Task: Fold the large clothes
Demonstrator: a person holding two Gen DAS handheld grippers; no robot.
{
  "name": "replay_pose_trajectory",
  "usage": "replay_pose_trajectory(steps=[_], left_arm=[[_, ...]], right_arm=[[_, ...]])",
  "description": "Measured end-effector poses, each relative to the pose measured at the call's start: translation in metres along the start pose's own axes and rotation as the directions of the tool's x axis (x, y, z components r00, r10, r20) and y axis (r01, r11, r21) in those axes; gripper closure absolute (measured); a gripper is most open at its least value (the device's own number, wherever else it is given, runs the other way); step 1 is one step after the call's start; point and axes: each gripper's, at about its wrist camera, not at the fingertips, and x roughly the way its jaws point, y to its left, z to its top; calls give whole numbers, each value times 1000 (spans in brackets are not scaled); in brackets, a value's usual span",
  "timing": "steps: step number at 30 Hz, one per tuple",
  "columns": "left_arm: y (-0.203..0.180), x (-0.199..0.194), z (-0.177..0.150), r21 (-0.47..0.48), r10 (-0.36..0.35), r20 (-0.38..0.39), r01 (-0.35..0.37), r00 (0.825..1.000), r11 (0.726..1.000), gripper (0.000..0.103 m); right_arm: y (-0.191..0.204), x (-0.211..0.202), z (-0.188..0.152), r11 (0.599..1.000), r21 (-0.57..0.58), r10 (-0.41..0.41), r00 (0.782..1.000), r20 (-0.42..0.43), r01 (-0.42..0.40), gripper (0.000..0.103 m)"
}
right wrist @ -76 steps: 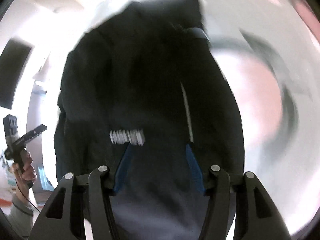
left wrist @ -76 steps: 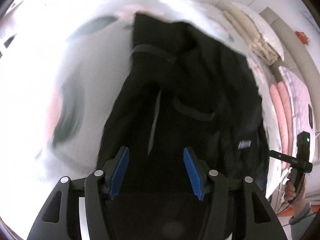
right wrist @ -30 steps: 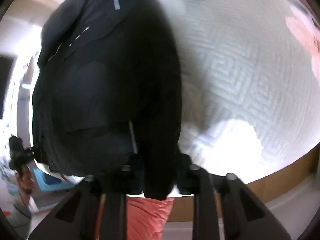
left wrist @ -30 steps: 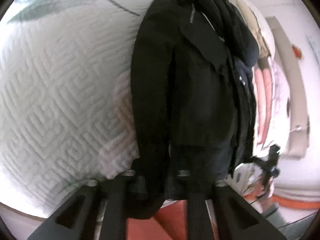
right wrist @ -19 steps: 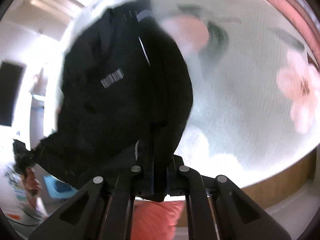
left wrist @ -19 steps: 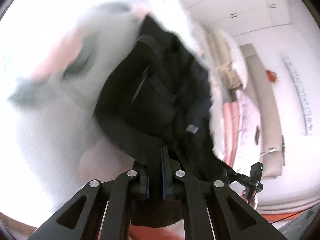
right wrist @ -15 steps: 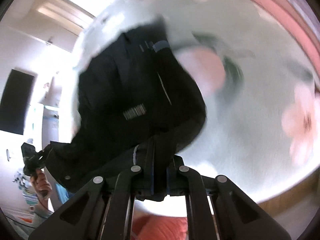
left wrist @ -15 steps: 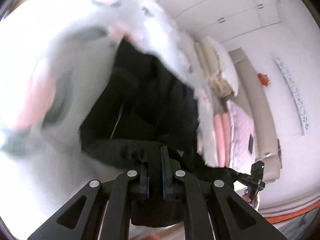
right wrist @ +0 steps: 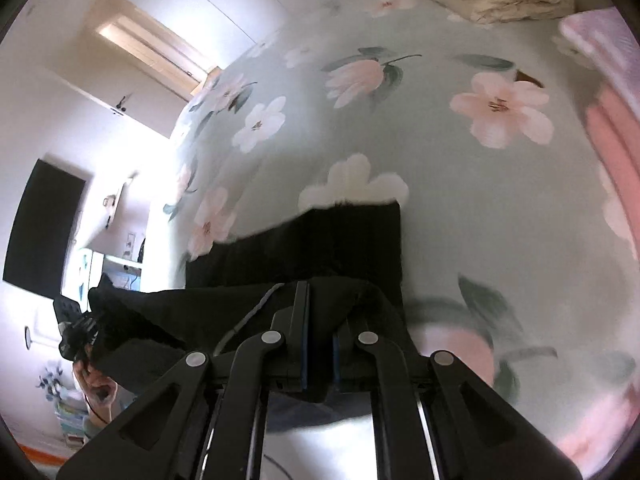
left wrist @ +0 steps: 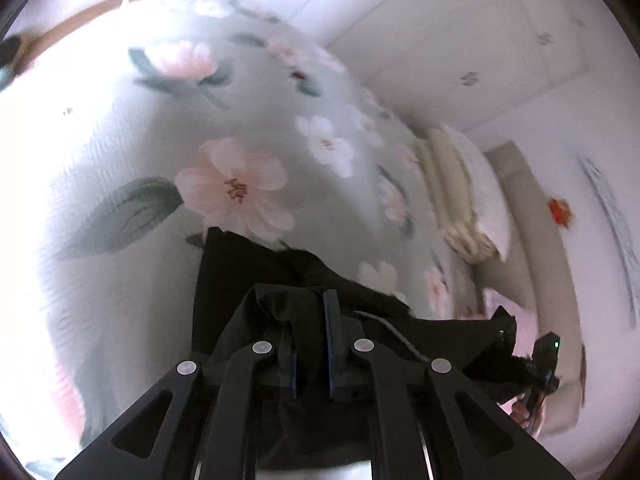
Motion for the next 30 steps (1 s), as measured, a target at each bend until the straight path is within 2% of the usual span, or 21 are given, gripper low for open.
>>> replay_pose_trajectory(steps=[3,6,8,11,13,16,19,22,23,24,25,27,30], left_arm=[[25,58,12,-46,75,-51,-77,996,996,89],[52,112,11,-77,135,-142,-146,981,986,88],[63,128,6,-82,126,-169,-142,978,987,87],[75,134,6,-110,81,-179,-102,980,989,87],[79,131,7,-116,52,-197,-76,979,990,85],[74,120,14,-85,60,-239,-83,969,993,83],[58,95,25,13,75,-264,-74,962,997,83],[41,73,32,115,94,-309,-61,947,991,83],[37,67,33,139,104,-330,-60,938,988,83],[36,63,35,150,99,-360,-48,927,988,82],[37,60,37,137,83,-381,-32,921,990,82],[42,51,45,55,-7,-417,32,909,998,81],[44,43,56,-36,-133,-437,131,890,991,73]], right_arm=[[-15,63,23,998,45,-30,997,-68,33,92],[-46,130,29,990,132,-36,986,-162,58,91],[-67,163,22,980,195,5,978,-207,36,91],[-83,181,16,971,241,63,975,-214,-10,91],[-86,181,16,969,245,86,973,-215,-32,91],[-88,173,18,963,263,117,969,-216,-57,90],[-90,151,24,951,294,162,968,-191,-101,85],[-88,123,30,941,310,194,969,-151,-140,78],[-87,108,31,948,301,152,980,-126,-108,62],[-87,95,34,955,290,101,990,-101,-68,41],[-87,81,35,960,277,66,996,-64,-46,35],[-83,60,36,971,239,9,999,-33,0,33],[-68,56,33,986,158,-46,997,-56,54,33]])
